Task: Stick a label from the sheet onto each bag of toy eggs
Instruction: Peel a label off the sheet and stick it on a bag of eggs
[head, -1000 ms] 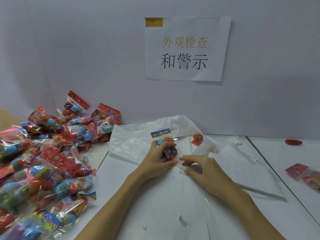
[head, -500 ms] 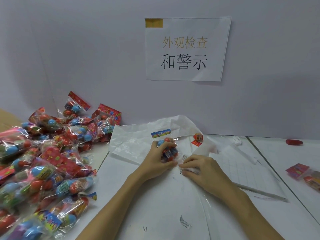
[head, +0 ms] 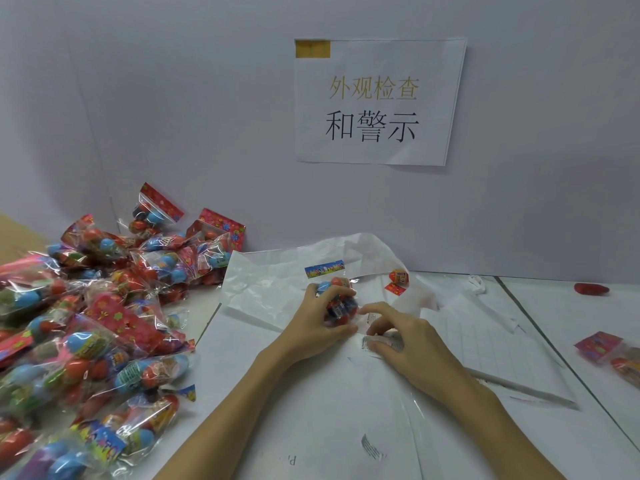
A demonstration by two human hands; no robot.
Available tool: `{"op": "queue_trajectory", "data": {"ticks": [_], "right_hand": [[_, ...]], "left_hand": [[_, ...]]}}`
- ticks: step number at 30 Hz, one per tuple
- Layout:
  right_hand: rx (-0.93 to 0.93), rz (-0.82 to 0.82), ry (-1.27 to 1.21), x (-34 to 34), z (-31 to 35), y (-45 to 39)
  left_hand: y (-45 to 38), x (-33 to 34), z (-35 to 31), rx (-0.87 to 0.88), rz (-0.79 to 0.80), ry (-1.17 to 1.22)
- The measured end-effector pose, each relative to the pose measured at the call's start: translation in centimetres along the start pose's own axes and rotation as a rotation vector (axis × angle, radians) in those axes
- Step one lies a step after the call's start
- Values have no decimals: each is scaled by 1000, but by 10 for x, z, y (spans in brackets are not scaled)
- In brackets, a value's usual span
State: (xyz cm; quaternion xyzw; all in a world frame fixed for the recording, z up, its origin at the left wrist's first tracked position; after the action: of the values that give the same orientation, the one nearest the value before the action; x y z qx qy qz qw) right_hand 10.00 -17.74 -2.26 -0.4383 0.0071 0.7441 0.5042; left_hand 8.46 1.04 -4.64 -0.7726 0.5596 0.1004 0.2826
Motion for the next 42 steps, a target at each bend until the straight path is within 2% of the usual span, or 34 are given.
{"op": "queue_trajectory", "data": {"ticks": [4, 11, 20, 25, 29, 32, 35, 38, 42], "right_hand": [[13, -21, 31, 0, -5, -1], [100, -46, -82, -3, -4, -1], [143, -69, -96, -2, -7, -2], [281, -254, -278, -12, -15, -6], [459, -384, -515, -23, -27, -5], [566, -404, -715, -22, -25, -2], [577, -404, -821, -23, -16, -2], [555, -455, -955, -31, -5, 0], [389, -462, -800, -41, 14, 0]], "left_hand": [[0, 1, 2, -11, 5, 2], [-2, 2, 1, -21, 9, -19], [-1, 0, 1, -25, 5, -29], [0, -1, 1, -43, 18, -20], [0, -6, -8, -77, 0, 111], [-1, -15, -24, -61, -125, 256], [2, -20, -38, -56, -197, 478], [5, -21, -52, -35, -186, 554], [7, -8, -63, -43, -120, 599]]}}
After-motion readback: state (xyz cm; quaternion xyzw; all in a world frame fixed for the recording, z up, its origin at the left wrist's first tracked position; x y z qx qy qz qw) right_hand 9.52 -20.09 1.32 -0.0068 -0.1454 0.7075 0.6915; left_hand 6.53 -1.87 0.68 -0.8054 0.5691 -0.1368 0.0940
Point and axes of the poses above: each hand's wrist, its own y-axis away from the middle knuckle, its own x-axis out of the palm, z = x × y, the point moved 6 cm from there along -y, towards the middle knuckle, and after that the axes turned 12 degrees about -z, right-handed, at the moved point
